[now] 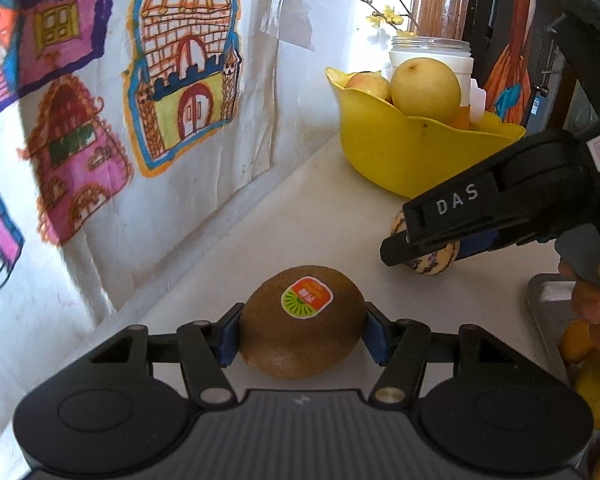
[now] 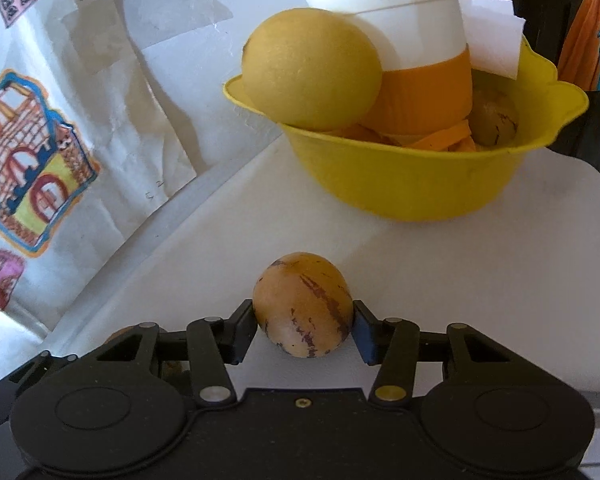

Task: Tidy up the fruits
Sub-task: 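Carry the striped melon in the right tool to the tray while the left tool carries the kiwi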

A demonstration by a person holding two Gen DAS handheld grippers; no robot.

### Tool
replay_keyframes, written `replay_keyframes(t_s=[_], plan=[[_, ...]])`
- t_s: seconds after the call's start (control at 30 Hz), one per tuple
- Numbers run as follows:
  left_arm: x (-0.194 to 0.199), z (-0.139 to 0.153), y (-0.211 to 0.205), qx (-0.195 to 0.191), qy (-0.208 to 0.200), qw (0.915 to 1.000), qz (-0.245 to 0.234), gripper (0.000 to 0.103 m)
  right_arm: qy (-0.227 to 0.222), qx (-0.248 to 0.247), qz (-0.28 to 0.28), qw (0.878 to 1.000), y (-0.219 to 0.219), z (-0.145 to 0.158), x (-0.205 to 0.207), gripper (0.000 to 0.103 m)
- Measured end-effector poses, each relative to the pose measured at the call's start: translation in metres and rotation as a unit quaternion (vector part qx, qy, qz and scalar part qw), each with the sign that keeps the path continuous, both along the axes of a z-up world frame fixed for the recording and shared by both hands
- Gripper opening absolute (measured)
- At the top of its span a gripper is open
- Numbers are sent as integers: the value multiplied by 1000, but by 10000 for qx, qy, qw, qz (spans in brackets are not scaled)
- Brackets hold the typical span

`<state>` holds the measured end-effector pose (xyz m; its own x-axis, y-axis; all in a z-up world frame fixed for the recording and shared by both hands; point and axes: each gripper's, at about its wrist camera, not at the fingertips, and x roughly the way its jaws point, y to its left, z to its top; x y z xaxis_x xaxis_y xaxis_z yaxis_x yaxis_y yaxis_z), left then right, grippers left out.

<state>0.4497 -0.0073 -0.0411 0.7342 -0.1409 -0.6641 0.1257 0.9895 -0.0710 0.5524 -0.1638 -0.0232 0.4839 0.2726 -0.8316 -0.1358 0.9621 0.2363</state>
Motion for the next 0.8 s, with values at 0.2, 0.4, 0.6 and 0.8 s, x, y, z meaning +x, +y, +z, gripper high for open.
replay_keyframes(t_s=[0.2, 0.4, 0.6, 0.8], plan=[[-7, 6, -5, -65, -21, 10000, 25, 64, -113, 132, 26, 9998, -9, 15, -17, 52], [-22, 19, -19, -100, -111, 9998, -92, 64, -196, 216, 1, 9996, -25, 33, -38, 52], [-35, 32, -38, -150, -190, 9995, -193, 64, -371, 309, -74, 9988, -45, 56, -58, 52], [-51, 49, -60, -211, -279, 9989, -325, 64, -614, 458, -181, 9969, -76, 90, -84, 52]])
